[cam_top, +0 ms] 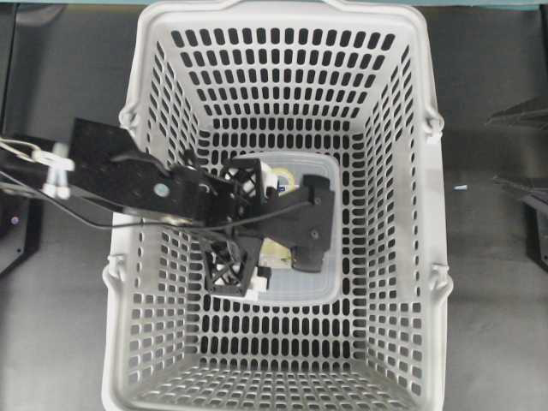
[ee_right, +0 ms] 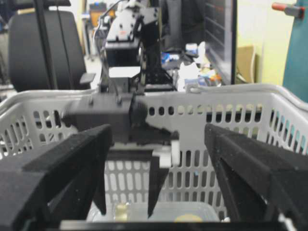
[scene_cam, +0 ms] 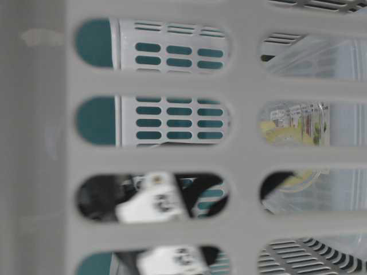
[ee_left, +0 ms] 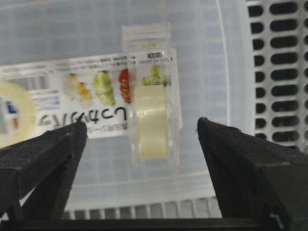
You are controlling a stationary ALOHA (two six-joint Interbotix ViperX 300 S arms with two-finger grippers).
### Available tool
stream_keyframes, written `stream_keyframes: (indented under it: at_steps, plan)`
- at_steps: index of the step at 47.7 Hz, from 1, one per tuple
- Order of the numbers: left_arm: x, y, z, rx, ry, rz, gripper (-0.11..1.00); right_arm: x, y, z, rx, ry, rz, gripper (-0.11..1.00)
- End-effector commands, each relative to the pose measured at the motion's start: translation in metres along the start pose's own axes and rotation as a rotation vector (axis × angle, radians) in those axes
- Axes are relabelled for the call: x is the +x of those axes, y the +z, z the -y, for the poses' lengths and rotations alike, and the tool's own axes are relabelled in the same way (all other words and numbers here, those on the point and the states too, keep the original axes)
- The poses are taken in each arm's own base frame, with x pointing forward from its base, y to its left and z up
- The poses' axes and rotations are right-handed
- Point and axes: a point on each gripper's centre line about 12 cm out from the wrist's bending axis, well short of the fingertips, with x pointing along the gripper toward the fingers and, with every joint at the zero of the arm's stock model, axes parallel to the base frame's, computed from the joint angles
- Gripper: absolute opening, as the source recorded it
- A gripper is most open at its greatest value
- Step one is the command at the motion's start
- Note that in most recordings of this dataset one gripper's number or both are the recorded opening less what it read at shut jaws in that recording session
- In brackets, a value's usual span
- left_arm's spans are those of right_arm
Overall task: Pick up the tape dispenser from the shopping basket with the left arm.
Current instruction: 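Lower the open left gripper around the clear tape dispenser, then close the left gripper on the tape dispenser's tape roll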
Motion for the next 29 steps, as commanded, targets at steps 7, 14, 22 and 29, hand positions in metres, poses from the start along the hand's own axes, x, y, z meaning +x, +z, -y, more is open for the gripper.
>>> stream_keyframes:
  at_steps: [7,14,22,29]
  plan:
    - [-0.001,0.004,0.003,0.008,-0.002,0.009,0.78,0.002,0.005,0.0,0.005,0.001,0.008,0.75]
    - [-0.012,0.013,0.01,0.028,-0.009,0.044,0.36,0.002,0.005,-0.001,0.005,0.002,0.006,0.75]
    - [-0.048,0.032,0.012,0.032,-0.01,0.112,0.3,0.001,0.004,-0.001,0.005,0.002,0.005,0.75]
    - [-0.096,0.048,0.007,0.021,-0.004,0.119,0.3,0.0,0.005,0.0,0.005,0.001,0.005,0.75]
